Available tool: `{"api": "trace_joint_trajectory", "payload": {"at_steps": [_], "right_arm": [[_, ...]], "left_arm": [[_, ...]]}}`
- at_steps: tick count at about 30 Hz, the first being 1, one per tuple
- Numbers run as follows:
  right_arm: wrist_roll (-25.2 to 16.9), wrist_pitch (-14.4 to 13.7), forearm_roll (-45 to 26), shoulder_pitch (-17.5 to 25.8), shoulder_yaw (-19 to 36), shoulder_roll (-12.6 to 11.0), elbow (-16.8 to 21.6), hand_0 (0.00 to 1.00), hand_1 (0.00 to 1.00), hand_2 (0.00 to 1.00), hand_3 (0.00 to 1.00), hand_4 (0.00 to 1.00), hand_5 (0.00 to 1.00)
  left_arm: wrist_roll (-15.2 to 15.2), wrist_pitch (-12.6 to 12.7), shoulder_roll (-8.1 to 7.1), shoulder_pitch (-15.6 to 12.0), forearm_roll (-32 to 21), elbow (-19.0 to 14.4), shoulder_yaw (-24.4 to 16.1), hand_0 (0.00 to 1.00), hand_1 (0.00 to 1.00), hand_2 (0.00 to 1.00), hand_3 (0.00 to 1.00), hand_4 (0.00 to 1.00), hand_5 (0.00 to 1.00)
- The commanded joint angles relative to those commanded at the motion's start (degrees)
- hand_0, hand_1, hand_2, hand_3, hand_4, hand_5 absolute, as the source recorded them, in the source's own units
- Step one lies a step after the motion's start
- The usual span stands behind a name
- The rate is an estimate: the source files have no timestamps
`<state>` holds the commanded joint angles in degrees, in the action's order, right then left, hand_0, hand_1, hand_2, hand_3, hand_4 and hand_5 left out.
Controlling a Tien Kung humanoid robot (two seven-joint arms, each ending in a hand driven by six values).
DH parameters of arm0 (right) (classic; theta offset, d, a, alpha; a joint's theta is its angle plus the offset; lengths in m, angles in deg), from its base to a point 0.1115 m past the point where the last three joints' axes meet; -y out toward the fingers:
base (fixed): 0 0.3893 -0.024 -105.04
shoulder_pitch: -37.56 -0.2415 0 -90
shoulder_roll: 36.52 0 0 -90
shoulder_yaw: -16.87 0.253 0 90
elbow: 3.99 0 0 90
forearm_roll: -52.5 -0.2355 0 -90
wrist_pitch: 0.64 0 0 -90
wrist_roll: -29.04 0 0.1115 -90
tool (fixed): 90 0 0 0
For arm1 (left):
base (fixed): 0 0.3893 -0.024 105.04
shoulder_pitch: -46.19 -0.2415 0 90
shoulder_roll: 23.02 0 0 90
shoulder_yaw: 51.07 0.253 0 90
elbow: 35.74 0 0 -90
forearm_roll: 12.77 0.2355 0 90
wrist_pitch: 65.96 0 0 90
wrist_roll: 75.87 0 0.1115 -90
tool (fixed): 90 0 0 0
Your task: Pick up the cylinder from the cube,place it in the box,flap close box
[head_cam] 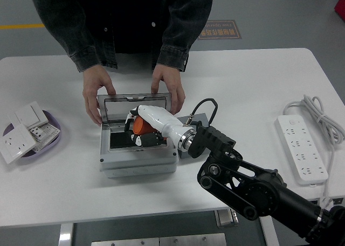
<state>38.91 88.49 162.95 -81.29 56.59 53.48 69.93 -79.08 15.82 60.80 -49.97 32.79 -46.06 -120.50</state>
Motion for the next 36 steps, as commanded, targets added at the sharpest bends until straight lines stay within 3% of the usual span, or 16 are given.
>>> {"api": "trace_joint_trajectory", "payload": {"at_steps": [8,15,16,21,22,36], "right_arm": [[2.4,3.3,5.6,-1.7,-1.7,0.0,-1.4,0.011,0.150,0.265,0.234,0.002,0.002],[2.7,5.6,6.4,-2.0,-2.3,0.0,-0.9,0.014,0.162,0.275,0.256,0.002,0.002],[2.7,5.6,6.4,-2.0,-2.4,0.0,-0.8,0.317,0.489,0.586,0.658,0.606,0.002],[2.1,4.8,5.9,-2.2,-2.8,0.0,-0.4,0.317,0.489,0.586,0.658,0.606,0.002],[2.0,4.5,5.9,-2.2,-2.8,0.0,-0.3,0.618,0.641,0.670,0.696,0.533,0.345],[0.7,2.9,5.5,-2.6,-2.3,0.0,0.2,0.672,0.660,0.676,0.697,0.593,0.413]], "left_arm": [[0.1,0.1,-0.23,0.2,0.2,0.0,0.1,0.639,0.678,0.680,0.744,0.821,0.331],[0.1,0.1,-0.28,0.4,0.2,0.0,0.2,0.639,0.678,0.680,0.744,0.821,0.331],[0.1,0.1,-0.30,0.4,0.2,0.0,0.2,0.639,0.678,0.680,0.743,0.820,0.329],[0.2,0.1,-0.32,0.5,0.3,0.0,0.1,0.639,0.678,0.680,0.743,0.820,0.329],[0.2,0.1,-0.31,0.5,0.3,0.0,0.1,0.639,0.678,0.680,0.743,0.820,0.327],[0.2,0.2,-0.51,0.5,0.5,0.0,0.1,0.639,0.678,0.680,0.741,0.818,0.324]]}}
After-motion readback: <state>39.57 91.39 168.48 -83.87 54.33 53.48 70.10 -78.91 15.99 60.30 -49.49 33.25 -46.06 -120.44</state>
